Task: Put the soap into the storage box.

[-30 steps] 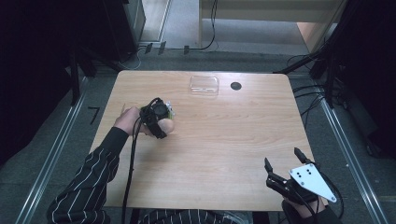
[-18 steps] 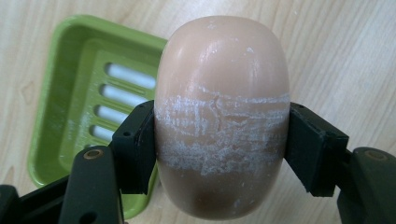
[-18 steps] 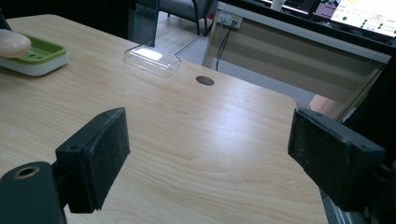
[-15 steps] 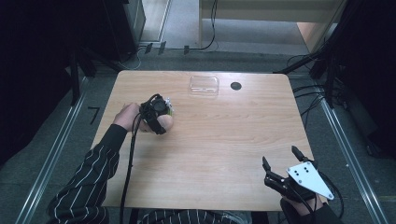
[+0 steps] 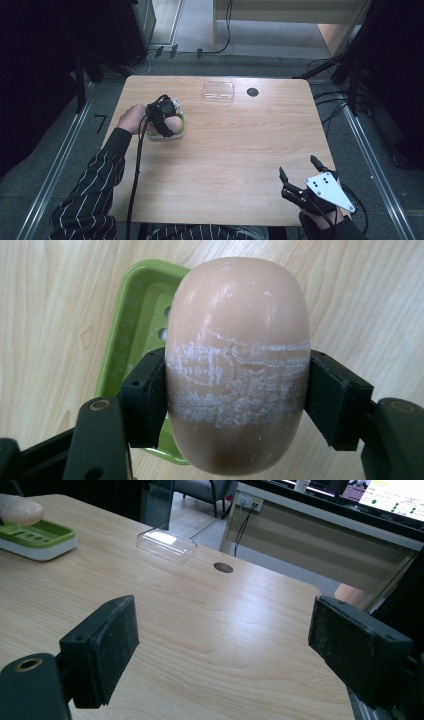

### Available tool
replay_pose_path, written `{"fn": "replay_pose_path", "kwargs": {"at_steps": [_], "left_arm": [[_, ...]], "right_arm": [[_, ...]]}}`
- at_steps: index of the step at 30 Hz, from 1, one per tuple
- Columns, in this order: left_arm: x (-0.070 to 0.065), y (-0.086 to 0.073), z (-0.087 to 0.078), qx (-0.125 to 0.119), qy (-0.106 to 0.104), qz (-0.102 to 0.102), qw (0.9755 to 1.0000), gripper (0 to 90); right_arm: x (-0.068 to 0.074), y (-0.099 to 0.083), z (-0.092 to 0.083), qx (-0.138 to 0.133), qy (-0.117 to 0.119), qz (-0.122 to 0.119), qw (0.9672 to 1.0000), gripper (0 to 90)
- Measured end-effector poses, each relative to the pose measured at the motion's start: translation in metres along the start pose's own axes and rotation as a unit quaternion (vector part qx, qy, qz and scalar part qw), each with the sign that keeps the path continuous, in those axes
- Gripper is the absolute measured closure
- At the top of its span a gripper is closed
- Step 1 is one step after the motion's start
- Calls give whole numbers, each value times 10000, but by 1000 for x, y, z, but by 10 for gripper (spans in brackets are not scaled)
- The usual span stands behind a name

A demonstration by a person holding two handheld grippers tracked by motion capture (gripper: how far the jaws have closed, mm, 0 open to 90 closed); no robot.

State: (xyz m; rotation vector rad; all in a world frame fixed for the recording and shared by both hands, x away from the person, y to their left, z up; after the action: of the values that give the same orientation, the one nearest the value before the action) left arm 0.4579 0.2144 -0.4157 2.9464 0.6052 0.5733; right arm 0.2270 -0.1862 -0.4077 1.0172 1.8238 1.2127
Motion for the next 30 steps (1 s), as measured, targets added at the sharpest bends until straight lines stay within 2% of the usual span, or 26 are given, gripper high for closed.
{"fn": "replay_pose_path", "kwargs": {"at_steps": [6,10,19,22,26,28,30], "left_arm": [[5,-1,4,21,68,113,9999,332],[12,0,4,-108,67,-78,9999,332],[20,-4,14,-11,97,34,9999,332],[22,-4,18,35,132,127,9998,332],[24,-5,25,6,16,195,9998,332],[25,-5,28,5,67,206,9998,332],[27,-7,30,7,25,236,9997,332]], "right_arm": [[0,0,-1,4,-7,-10,10000,134],[0,-1,-1,18,-21,21,10000,134],[0,-1,0,32,-9,-21,10000,134],[0,-1,0,34,-11,-12,10000,134],[0,-1,0,42,-17,-18,10000,134],[1,-1,0,46,-21,-12,10000,134],[1,-1,0,47,-24,-23,10000,134]]}}
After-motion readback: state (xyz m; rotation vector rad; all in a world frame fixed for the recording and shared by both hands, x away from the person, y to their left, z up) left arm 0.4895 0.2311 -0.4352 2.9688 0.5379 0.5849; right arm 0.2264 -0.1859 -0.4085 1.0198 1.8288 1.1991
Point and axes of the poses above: each handheld gripper's, and its own axes: z roughly forward along the jaws, y roughly out of its top, x roughly to its left, the point moved 3 cm from there along z, roughly forward along the jaws, and after that the axes turned 10 degrees about y, right-handed, at the moved point
